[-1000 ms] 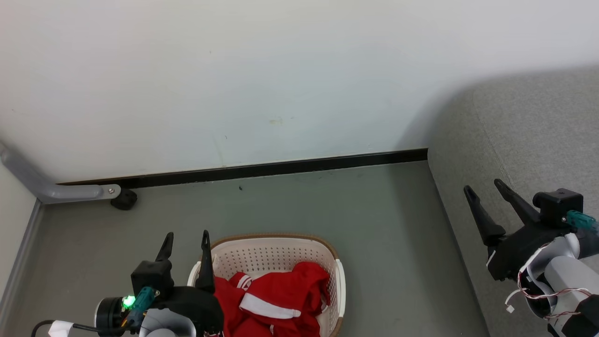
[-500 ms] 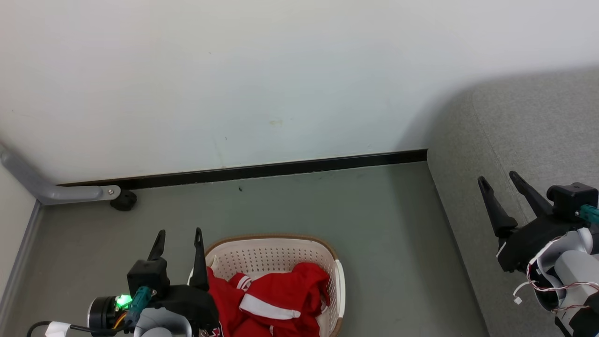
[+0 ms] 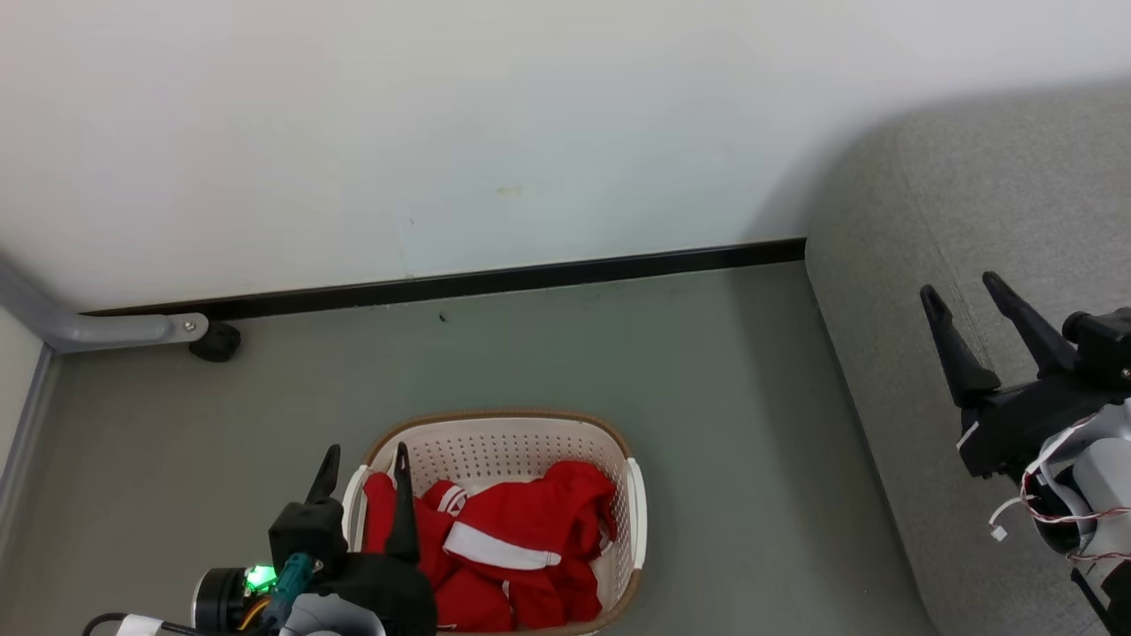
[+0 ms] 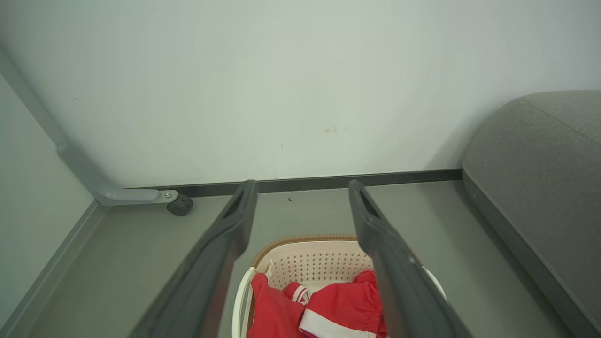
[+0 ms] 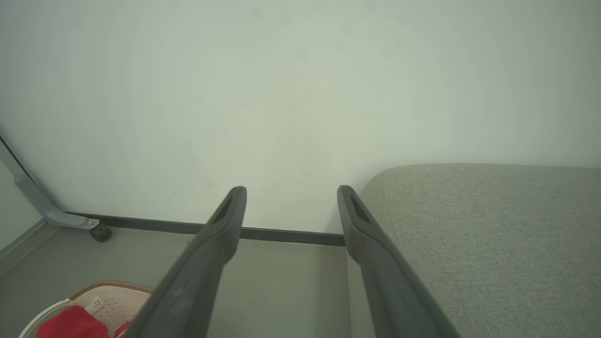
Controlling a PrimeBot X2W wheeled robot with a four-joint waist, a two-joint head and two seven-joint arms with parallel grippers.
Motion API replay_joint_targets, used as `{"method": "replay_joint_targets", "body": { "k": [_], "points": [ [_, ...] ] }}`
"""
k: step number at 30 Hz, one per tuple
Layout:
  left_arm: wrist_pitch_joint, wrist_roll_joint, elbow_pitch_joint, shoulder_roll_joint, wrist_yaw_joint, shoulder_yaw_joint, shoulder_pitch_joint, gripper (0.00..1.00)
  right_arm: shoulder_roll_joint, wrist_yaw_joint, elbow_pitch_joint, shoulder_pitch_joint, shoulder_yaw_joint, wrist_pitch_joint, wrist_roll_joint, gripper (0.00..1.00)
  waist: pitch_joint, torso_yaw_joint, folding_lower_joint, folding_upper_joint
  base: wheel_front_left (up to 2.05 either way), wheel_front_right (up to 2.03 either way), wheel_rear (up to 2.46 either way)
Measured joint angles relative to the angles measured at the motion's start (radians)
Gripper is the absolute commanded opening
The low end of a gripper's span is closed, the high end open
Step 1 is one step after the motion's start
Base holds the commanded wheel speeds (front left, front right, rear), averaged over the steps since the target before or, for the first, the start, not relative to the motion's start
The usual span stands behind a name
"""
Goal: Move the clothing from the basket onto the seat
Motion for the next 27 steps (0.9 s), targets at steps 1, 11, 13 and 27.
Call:
{"method": "replay_joint_targets", "body": {
  "k": [1,11,13,27],
  "points": [
    [0.0,0.001,0.0,-0.002,0.0,-0.006,0.001,1.0,-0.007,0.0,-0.012,-0.001,-0.007,0.0,-0.004,1.0,0.011,-0.001,0.0,0.0,0.0,0.0,0.0],
    [0.0,0.0,0.036,-0.01,0.009,-0.066,-0.024,1.0,-0.057,0.001,-0.109,-0.033,-0.062,0.0,-0.011,1.0,0.127,-0.019,0.0001,0.0,0.0,0.0,0.0],
    [0.0,-0.025,0.036,-0.007,0.011,-0.1,-0.044,1.0,-0.065,0.001,-0.127,-0.043,-0.07,0.0,-0.013,1.0,0.155,-0.024,0.0001,0.0,0.0,0.0,0.0],
    [0.0,-0.203,0.14,-0.012,0.027,-0.262,-0.265,1.0,-0.11,0.007,-0.284,-0.112,-0.139,-0.001,-0.022,1.0,0.373,-0.072,0.0001,0.0001,0.0,0.0,0.0]
  ]
}}
